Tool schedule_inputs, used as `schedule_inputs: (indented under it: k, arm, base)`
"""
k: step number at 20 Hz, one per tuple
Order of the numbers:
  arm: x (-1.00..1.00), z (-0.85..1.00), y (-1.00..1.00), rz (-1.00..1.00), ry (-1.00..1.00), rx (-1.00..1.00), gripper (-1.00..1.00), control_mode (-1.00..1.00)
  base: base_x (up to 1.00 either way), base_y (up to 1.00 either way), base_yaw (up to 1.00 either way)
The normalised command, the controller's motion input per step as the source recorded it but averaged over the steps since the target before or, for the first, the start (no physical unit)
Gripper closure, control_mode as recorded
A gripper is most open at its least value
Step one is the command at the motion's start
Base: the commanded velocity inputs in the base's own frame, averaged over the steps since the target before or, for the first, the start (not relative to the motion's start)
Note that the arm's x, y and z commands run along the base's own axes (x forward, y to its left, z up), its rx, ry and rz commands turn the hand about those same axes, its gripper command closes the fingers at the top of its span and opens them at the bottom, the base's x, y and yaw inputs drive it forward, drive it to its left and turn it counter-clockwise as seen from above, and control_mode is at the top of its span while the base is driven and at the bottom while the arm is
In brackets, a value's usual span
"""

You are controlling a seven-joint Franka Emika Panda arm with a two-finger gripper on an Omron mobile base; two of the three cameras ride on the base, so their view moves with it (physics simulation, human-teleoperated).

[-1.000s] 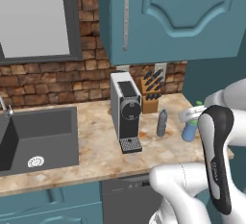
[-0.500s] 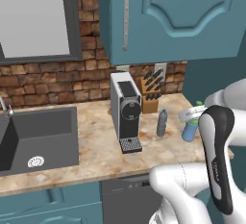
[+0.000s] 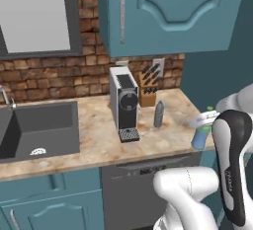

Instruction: Take the bottled waters from the counter and place them in the freezer to freeze. Close the freezer door after placing the bottles.

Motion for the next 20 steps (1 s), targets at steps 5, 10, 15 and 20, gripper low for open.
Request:
schedule_inputs:
  k: [5, 10, 15, 20]
  arm:
    - [0.0, 0.0, 0.0, 0.0, 0.0, 0.0, 1.0, 1.0]
    - [0.0, 0.0, 0.0, 0.0, 0.0, 0.0, 1.0, 1.0]
    - [0.0, 0.0, 0.0, 0.0, 0.0, 0.0, 1.0, 1.0]
    - [0.0, 0.0, 0.0, 0.0, 0.0, 0.0, 1.0, 1.0]
  base:
    - [-0.87, 0.0, -0.07]
    - [-0.9, 0.0, -0.07]
    - [-0.91, -0.12, -0.06]
    - [-0.48, -0.42, -0.02]
